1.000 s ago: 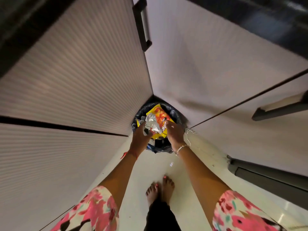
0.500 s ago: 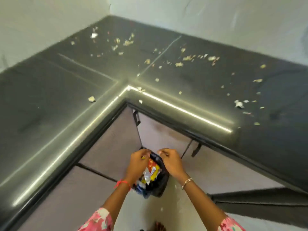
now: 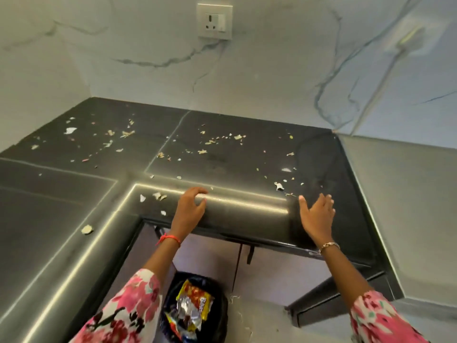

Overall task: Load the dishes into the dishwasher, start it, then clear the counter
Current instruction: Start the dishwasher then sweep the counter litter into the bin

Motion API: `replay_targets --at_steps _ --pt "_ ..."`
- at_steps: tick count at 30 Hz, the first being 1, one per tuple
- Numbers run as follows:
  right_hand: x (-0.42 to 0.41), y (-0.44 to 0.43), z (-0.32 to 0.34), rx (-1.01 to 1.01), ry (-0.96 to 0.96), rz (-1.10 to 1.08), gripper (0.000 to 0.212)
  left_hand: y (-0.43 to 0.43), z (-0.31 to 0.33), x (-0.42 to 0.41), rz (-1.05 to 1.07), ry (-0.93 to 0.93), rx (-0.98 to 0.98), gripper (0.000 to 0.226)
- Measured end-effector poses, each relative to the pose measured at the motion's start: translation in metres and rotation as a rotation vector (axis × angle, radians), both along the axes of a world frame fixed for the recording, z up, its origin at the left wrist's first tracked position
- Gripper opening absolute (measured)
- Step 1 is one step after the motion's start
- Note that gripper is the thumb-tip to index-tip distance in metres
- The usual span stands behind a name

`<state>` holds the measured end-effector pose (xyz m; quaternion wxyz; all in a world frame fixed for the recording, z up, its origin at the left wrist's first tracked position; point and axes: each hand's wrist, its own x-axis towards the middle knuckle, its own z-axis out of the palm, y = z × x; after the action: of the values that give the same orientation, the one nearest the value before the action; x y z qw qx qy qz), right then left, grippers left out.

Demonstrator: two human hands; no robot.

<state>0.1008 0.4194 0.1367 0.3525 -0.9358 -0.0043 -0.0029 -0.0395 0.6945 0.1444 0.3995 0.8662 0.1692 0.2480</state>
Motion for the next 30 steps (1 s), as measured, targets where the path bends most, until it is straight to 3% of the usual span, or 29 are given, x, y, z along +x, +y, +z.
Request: replay_targets --at_steps 4,7,9,12,14,17,21,24,26,28,30 --pt "0.022 0.026 -0.014 -0.125 0.123 -0.145 0.084 0.026 -0.011 0.030 -0.038 0.089 -0.013 0.024" --pt "0.017 0.079 -0.025 -0.237 0.028 -0.032 0.087 0.035 -0.020 0.049 -0.074 0.122 -0.027 0.026" --pt "0.006 0.117 -0.022 -0.164 0.003 0.192 0.089 0.038 -0.024 0.060 -0.101 0.134 -0.010 0.028" --pt "0.012 0.143 -0.010 0.135 0.069 0.399 0.067 0.046 -0.026 0.077 -0.137 0.164 0.009 0.034" --pt "0.036 0.131 -0.003 0.193 0.019 0.270 0.062 0.054 -0.027 0.088 -0.156 0.186 0.009 0.037" --pt "0.076 0.084 -0.004 -0.040 -0.055 0.032 0.063 0.070 -0.032 0.105 -0.185 0.226 0.039 0.041" --pt "0.109 0.031 -0.017 -0.247 0.071 -0.210 0.076 0.086 -0.042 0.123 -0.132 0.257 0.155 0.043" --pt "0.102 0.057 -0.022 -0.308 0.099 -0.243 0.084 0.085 -0.045 0.119 -0.095 0.237 0.249 0.044" --pt "0.096 0.102 -0.021 -0.299 0.023 -0.137 0.085 0.084 -0.047 0.123 -0.065 0.235 0.260 0.045" --pt "0.083 0.150 -0.020 -0.203 -0.014 0.153 0.081 0.083 -0.048 0.126 -0.033 0.253 0.255 0.048" --pt "0.078 0.182 -0.013 0.011 0.070 0.491 0.068 0.085 -0.047 0.128 -0.014 0.276 0.273 0.049"
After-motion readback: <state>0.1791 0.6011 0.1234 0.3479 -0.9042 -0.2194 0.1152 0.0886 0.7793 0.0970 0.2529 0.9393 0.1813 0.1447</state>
